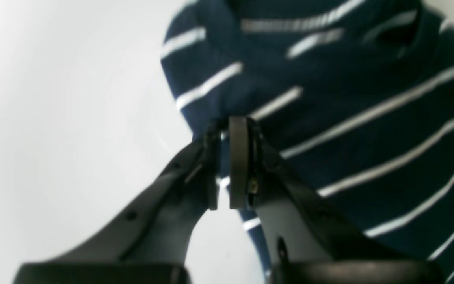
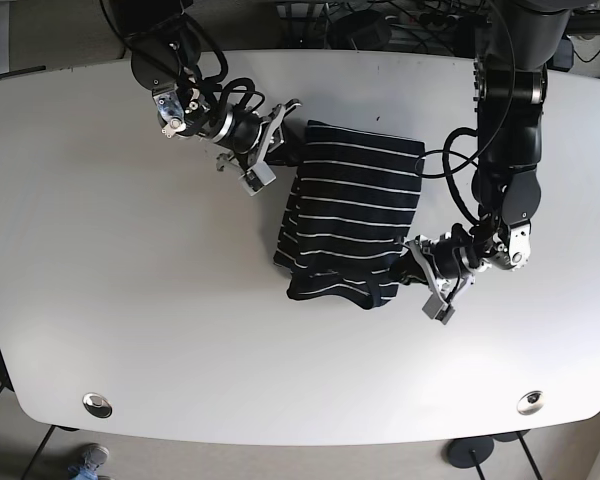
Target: Fold the T-shirt properly
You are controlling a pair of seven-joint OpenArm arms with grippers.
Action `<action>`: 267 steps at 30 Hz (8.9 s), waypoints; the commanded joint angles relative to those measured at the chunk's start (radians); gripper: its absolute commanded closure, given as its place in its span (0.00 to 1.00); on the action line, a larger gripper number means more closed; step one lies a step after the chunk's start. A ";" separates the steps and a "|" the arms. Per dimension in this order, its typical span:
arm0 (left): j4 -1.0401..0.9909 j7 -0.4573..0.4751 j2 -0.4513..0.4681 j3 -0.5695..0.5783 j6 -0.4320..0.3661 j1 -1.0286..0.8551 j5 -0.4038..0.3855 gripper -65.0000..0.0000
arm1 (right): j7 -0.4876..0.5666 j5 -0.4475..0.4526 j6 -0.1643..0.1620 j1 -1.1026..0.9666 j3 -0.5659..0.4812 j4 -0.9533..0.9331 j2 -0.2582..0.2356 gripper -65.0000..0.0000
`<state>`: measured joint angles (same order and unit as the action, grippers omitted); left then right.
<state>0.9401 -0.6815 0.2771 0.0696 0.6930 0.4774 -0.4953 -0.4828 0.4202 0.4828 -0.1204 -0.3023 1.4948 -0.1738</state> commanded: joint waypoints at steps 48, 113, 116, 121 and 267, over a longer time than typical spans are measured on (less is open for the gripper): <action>-0.324 0.543 0.710 -0.242 0.005 -0.351 0.159 0.43 | -0.080 0.016 -0.035 -0.038 0.259 0.267 0.012 0.90; 1.023 0.661 -0.241 -0.063 -0.557 -1.124 0.556 0.42 | 0.138 -0.151 -0.032 -0.149 0.256 0.318 -0.016 0.47; 1.022 0.661 -0.246 -0.093 -0.557 -1.112 0.557 0.29 | 0.068 -0.152 -0.037 -0.035 0.137 0.315 -0.010 0.28; 1.020 0.626 -0.295 -0.230 -0.557 -1.075 0.556 0.23 | -0.029 -0.145 -0.040 0.149 -0.027 0.252 -0.008 0.27; -0.389 0.810 -0.275 0.230 -0.479 0.129 0.329 0.23 | -0.267 -0.145 -0.040 1.290 0.136 0.017 0.193 0.97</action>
<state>0.5369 0.1001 0.0002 0.3019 0.2134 0.5785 -0.1589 -0.7895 0.2665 0.4480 1.1217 -0.1711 1.4925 0.0174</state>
